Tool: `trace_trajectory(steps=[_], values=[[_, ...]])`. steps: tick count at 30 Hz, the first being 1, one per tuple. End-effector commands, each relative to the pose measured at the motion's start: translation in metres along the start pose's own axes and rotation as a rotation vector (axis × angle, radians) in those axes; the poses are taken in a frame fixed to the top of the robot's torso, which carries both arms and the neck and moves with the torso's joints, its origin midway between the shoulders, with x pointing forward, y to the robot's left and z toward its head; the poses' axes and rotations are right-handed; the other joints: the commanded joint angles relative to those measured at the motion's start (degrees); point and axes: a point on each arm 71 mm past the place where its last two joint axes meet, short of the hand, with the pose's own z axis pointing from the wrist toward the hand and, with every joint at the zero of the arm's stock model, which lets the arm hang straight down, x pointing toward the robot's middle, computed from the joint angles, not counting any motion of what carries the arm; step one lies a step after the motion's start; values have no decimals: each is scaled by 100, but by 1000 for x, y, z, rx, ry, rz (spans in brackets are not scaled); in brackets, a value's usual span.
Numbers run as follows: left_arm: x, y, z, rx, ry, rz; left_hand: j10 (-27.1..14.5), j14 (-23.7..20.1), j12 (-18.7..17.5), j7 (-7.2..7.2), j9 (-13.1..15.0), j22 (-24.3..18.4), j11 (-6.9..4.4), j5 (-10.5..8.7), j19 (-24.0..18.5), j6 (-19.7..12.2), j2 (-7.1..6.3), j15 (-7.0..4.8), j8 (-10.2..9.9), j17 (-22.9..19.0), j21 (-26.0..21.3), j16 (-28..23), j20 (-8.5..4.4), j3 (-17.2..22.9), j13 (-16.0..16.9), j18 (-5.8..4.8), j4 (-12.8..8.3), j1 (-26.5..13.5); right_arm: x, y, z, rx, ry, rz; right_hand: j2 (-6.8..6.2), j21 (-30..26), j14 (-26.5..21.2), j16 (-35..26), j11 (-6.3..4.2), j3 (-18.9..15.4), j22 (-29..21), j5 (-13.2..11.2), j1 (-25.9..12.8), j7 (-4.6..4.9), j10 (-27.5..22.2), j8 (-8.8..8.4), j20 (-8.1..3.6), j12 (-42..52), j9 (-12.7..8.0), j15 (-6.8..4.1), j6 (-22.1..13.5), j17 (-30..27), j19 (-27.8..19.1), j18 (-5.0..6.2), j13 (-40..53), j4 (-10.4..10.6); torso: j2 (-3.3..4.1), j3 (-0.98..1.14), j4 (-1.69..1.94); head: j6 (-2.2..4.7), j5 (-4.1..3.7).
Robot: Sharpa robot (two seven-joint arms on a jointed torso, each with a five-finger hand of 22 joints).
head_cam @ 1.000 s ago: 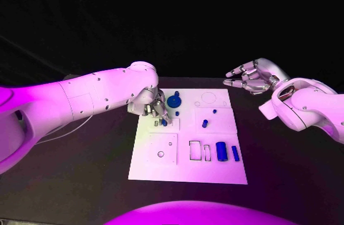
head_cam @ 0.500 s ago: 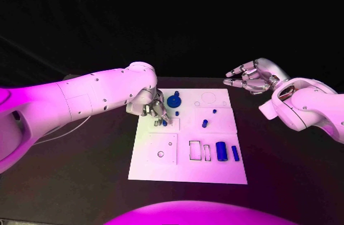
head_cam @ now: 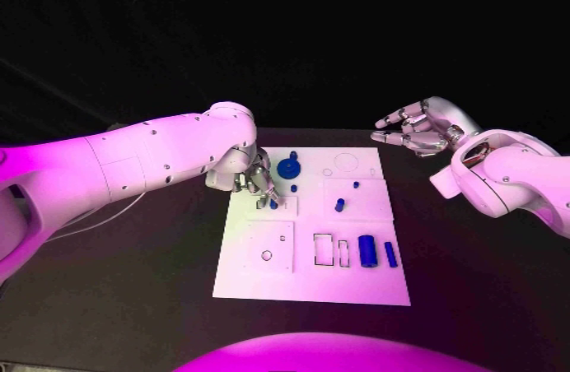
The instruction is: Assemble the parts on the task board
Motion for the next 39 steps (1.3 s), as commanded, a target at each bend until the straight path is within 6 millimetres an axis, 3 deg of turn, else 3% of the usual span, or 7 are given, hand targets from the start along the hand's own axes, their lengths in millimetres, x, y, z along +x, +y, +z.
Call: trace_trajectory(steps=[1, 13, 21, 27, 31, 39], values=[[-1, -1, -3, 12, -14, -12, 16, 377, 13, -4, 7, -14, 1, 2, 16, 44, 8, -43, -21, 613, -9, -3, -24, -55, -1, -71, 4, -52, 0, 0, 0, -7, 4, -7, 2, -20, 386, -27, -18, -34, 505, 18, -46, -34, 11, 26, 2, -4, 9, -41, -5, 625, -22, 76, -3, 14, 1, -4, 0, 2, 7], [-13, 1, -22, 75, -77, -104, -56, 376, -93, 21, 2, -135, 17, 3, -54, -31, 11, -37, -101, 609, -70, -6, -23, -177, -125, -47, -9, -48, 2, -3, 1, -1, 6, -5, 2, -19, 387, -26, -18, -45, 507, 18, -57, -35, 13, 28, 2, -2, 8, -41, -9, 628, -20, 75, -2, 24, -1, -3, -2, 48, 20], [-28, 23, -37, 67, -171, -172, -414, 355, -510, 267, -380, -536, 224, 5, -293, -396, 44, 129, -708, 557, -309, -43, 93, -262, -619, 28, -103, 549, 2, -5, 0, 3, 6, -5, 4, -17, 388, -24, -18, -48, 509, 20, -59, -35, 13, 29, 2, -3, 8, -41, -9, 632, -18, 74, -3, 27, 2, -7, 3, 130, 13], [-42, 41, -45, 42, -287, -230, -676, 347, -819, 387, -649, -644, 327, 8, -348, -516, -56, 217, -999, 542, -381, -52, 154, -210, -993, 50, -61, 823, 2, -6, 0, 6, 4, -6, 6, -17, 388, -25, -18, -49, 509, 22, -58, -35, 12, 30, 2, -4, 8, -42, -10, 631, -17, 74, -5, 28, -1, -8, 0, 200, 6], [-48, 48, -47, 30, -338, -262, -684, 347, -827, 400, -712, -671, 340, 5, -359, -496, -106, 230, -1041, 544, -397, -50, 168, -228, -1014, 56, -22, 840, 3, -7, 0, 8, 5, -5, 6, -17, 388, -25, -18, -49, 509, 22, -58, -35, 12, 30, 2, -4, 8, -42, -10, 631, -17, 74, -5, 28, 0, -14, 0, 216, 0], [-54, 51, -46, -13, -372, -217, -711, 337, -857, 409, -763, -714, 350, 5, -383, -482, -142, 240, -1074, 513, -422, -72, 178, -255, -1060, 65, 8, 825, 4, -8, 0, 10, 8, -3, 11, -21, 388, -26, -19, -49, 507, 25, -56, -36, 13, 31, 1, -3, 8, -42, -10, 630, -19, 75, -4, 29, 11, -3, -6, 214, 29]])
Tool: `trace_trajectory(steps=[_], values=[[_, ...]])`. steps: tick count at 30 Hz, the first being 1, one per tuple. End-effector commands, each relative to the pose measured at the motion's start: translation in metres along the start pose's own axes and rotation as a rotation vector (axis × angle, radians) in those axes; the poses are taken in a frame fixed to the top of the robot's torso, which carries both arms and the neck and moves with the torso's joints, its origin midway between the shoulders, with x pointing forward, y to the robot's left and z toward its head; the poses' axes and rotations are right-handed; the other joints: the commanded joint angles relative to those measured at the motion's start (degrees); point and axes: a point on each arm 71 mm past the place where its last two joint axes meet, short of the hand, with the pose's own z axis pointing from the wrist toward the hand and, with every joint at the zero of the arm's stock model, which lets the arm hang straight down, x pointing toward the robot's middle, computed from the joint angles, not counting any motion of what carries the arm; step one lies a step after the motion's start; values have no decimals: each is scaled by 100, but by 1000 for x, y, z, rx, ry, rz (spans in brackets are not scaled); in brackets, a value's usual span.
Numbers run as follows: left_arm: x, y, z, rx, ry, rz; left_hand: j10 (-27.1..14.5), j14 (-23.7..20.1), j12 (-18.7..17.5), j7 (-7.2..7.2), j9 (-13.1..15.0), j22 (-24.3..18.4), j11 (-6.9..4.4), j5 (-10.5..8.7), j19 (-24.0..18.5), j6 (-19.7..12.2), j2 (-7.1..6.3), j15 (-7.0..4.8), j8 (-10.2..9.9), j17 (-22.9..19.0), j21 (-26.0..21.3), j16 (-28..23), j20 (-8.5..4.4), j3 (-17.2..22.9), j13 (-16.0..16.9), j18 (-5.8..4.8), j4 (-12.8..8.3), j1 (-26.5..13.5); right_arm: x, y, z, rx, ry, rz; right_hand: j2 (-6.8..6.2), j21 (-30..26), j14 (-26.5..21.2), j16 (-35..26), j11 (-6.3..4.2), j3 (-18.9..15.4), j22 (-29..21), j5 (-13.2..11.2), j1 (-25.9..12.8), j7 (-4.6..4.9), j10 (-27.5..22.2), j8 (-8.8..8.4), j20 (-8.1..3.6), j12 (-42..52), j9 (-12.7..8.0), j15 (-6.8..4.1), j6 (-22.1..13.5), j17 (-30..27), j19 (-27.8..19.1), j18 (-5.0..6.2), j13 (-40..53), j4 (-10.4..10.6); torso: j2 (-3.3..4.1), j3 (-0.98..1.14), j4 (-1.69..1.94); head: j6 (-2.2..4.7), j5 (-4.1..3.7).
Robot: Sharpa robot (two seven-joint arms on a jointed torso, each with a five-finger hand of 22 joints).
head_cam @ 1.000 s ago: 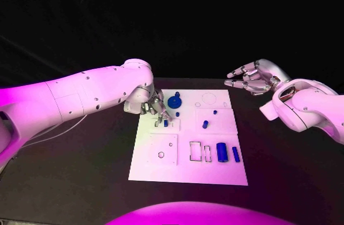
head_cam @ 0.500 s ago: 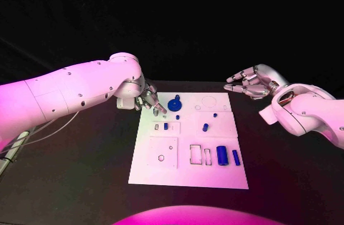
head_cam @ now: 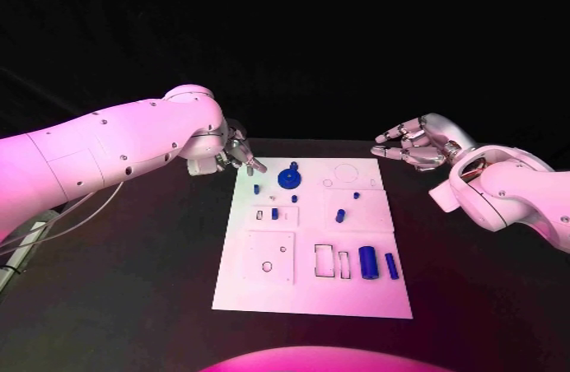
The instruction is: Assemble the parts on the task board
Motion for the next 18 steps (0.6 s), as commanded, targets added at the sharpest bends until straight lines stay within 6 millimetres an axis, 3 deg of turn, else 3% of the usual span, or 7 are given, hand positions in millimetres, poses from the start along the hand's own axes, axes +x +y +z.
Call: trace_trajectory(steps=[1, 6, 10, 18], values=[[-5, -1, 1, -5, -50, 45, -42, 333, -41, 21, -33, -20, 7, 4, -46, 18, -42, 39, -34, 501, -42, -40, 4, -23, -25, 67, 44, -26, 1, 1, 1, -9, 7, -3, 12, -21, 388, -26, -19, -26, 505, 25, -57, -36, 13, 31, 1, -3, 8, -42, -10, 632, -19, 75, -5, 6, 13, 4, -10, 3, 29], [-4, -1, 6, -23, -42, 73, -64, 322, -61, 27, -75, -52, 13, 4, -67, 31, -51, 47, -59, 478, -63, -57, 13, -77, -60, 73, 47, -76, 3, 1, 1, -11, 9, -2, 12, -21, 388, -26, -19, -26, 505, 25, -57, -36, 13, 31, 1, -3, 8, -42, -10, 632, -19, 75, -5, 6, 9, 10, -8, -17, 56], [0, -1, 12, -36, -28, 86, -79, 315, -69, 31, -110, -76, 18, 4, -82, 38, -51, 52, -79, 463, -79, -68, 19, -120, -77, 78, 50, -111, 4, 2, 2, -13, 11, -2, 19, -20, 387, -28, -19, -27, 506, 30, -56, -36, 11, 34, 1, -5, 8, -42, -10, 628, -17, 74, -8, 10, 17, -6, -17, -13, 58], [9, 1, 24, -61, 5, 96, -89, 309, -69, 33, -147, -83, 21, 4, -88, 52, -57, 56, -98, 455, -87, -74, 24, -176, -89, 80, 50, -156, 6, 3, 2, -17, 14, -1, 19, -20, 387, -28, -19, -27, 506, 30, -56, -36, 11, 34, 1, -5, 8, -42, -10, 628, -17, 74, -8, 10, 30, -5, -28, -16, 76]])
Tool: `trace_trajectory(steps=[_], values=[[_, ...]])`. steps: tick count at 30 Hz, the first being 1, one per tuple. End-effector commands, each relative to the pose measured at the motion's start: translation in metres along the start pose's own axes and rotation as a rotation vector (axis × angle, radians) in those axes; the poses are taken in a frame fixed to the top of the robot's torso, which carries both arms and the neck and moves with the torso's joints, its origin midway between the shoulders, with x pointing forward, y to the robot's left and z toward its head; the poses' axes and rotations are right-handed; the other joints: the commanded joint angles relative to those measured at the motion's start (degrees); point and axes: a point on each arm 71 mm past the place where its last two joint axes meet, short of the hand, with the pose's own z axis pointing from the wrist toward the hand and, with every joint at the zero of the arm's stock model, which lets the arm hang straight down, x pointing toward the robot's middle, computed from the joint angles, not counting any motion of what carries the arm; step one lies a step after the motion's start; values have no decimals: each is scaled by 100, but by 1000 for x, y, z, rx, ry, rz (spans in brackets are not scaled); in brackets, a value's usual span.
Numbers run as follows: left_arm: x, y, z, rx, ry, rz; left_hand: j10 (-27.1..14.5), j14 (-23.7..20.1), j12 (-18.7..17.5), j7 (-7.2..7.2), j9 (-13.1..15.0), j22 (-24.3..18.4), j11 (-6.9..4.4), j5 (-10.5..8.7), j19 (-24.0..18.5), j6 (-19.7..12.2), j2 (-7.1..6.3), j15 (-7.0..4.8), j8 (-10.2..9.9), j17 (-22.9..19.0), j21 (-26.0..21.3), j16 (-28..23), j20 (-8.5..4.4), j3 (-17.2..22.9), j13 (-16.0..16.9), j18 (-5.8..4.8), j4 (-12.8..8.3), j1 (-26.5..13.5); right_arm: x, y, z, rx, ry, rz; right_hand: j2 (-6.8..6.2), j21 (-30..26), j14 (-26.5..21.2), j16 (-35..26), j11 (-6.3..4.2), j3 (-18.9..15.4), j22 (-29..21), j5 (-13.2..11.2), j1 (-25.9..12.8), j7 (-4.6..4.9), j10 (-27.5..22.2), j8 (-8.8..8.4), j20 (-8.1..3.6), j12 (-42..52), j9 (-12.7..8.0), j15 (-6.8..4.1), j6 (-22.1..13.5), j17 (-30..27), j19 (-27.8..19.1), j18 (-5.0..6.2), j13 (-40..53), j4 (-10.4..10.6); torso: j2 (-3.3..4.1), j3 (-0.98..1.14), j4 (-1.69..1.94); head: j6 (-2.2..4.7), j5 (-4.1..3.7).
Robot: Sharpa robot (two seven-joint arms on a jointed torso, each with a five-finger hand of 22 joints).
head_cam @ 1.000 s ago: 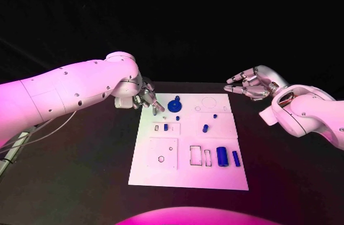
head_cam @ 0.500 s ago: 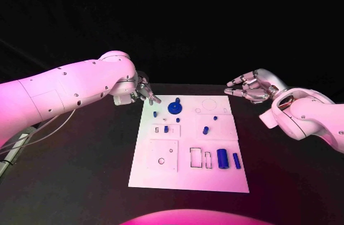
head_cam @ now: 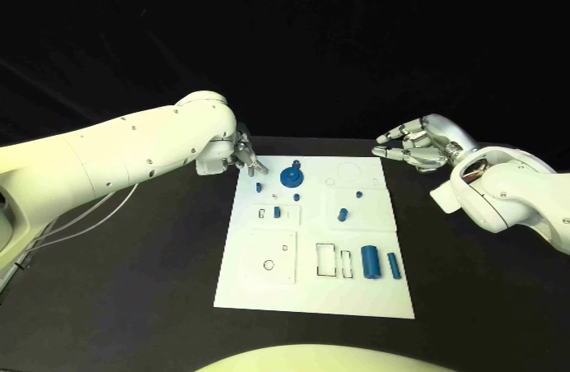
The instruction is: Assemble the parts on the task board
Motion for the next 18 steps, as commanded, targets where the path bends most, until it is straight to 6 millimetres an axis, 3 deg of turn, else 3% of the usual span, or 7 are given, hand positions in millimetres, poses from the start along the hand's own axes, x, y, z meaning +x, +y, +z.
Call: trace_trajectory(steps=[1, 18], values=[[3, 0, 4, -3, 23, 38, -29, 309, -27, 12, -5, 0, 2, 4, -41, 30, -12, 56, -32, 456, -29, -16, 18, -32, -2, 79, 4, -48, 1, 1, 0, -12, 7, -3, 19, -20, 387, -28, -19, -27, 507, 30, -56, -36, 11, 34, 1, -5, 8, -42, -10, 628, -17, 74, -8, 10, 8, -4, -8, -4, 1], [12, -1, 9, -10, 77, 58, 22, 323, 58, -2, -69, 90, -7, 5, 13, 100, 29, 51, -43, 500, 15, 17, 25, -129, 66, 62, 9, -148, 3, 1, 0, -11, 13, 5, 25, -22, 388, -28, -20, -29, 506, 36, -55, -37, 15, 36, 0, -1, 8, -43, -12, 630, -17, 75, -4, 13, -3, 4, -6, -36, -3]])
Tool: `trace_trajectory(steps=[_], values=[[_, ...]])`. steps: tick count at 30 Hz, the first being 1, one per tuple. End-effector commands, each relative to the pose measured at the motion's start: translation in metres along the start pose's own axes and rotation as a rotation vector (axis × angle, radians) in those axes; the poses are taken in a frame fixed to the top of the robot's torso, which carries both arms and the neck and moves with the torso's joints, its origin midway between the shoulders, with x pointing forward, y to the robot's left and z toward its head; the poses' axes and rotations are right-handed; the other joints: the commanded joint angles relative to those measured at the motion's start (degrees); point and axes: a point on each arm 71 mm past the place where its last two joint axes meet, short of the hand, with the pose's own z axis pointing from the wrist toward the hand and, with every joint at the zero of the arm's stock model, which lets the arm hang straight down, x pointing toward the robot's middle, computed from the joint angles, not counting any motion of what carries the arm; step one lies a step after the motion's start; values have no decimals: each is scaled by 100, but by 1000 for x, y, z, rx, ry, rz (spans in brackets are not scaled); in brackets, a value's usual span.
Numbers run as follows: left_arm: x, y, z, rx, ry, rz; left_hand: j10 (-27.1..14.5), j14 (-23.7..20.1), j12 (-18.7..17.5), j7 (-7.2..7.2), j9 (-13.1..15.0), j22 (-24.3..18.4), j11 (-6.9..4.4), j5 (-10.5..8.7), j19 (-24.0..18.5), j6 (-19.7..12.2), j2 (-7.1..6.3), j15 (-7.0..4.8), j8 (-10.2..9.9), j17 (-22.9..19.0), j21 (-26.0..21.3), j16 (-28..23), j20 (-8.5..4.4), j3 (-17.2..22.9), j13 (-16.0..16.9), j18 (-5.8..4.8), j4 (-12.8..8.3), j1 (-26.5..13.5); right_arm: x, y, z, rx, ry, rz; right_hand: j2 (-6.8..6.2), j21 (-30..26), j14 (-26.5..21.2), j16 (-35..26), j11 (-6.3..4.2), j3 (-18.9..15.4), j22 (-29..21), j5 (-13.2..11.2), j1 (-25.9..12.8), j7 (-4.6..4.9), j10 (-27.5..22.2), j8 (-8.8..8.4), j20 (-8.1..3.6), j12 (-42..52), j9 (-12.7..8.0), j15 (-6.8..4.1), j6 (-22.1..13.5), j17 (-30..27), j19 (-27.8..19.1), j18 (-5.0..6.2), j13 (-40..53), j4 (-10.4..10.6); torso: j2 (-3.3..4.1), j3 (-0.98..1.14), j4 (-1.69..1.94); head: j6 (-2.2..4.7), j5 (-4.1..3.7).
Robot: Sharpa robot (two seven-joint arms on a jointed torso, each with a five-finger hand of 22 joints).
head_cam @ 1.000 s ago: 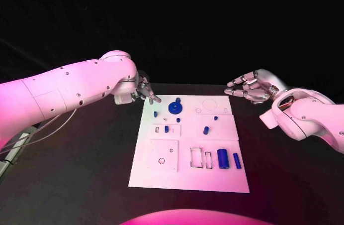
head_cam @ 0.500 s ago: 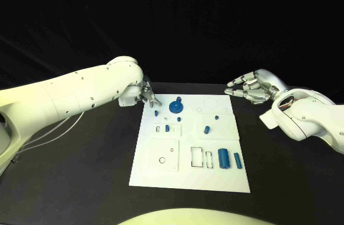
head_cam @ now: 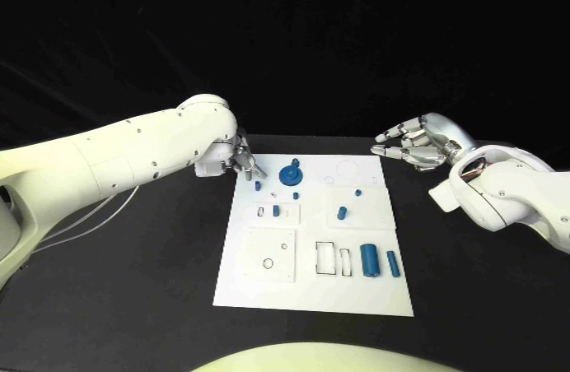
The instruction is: Assemble the parts on the task board
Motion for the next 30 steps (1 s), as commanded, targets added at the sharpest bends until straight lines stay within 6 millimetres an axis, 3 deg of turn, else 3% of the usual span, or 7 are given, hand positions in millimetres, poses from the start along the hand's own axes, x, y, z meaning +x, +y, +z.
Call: trace_trajectory(steps=[1, 30], values=[[3, -3, 0, 13, 35, 26, 28, 304, 51, -14, -14, 25, -9, 6, 38, 59, -1, 29, -19, 509, 18, 22, 5, -49, 18, 61, 1, -70, 1, 1, 0, -10, 10, 3, 2, -22, 388, -28, -20, -30, 507, 36, -31, -37, 15, 36, 0, -1, 8, -43, -12, 630, -17, 75, -4, 13, -7, 5, 0, -4, 9], [10, -8, 4, 21, 64, 23, 63, 318, 101, -44, -113, 59, -38, 6, 61, 159, 210, 3, -30, 536, 39, 45, -3, 0, 28, 56, -36, 121, 3, 0, 0, -10, 14, 5, 14, -27, 385, -38, -21, -29, 505, 42, -26, -38, 18, 39, 0, 2, 8, -44, -12, 616, -18, 76, -2, 16, 0, -3, 4, -14, -16]])
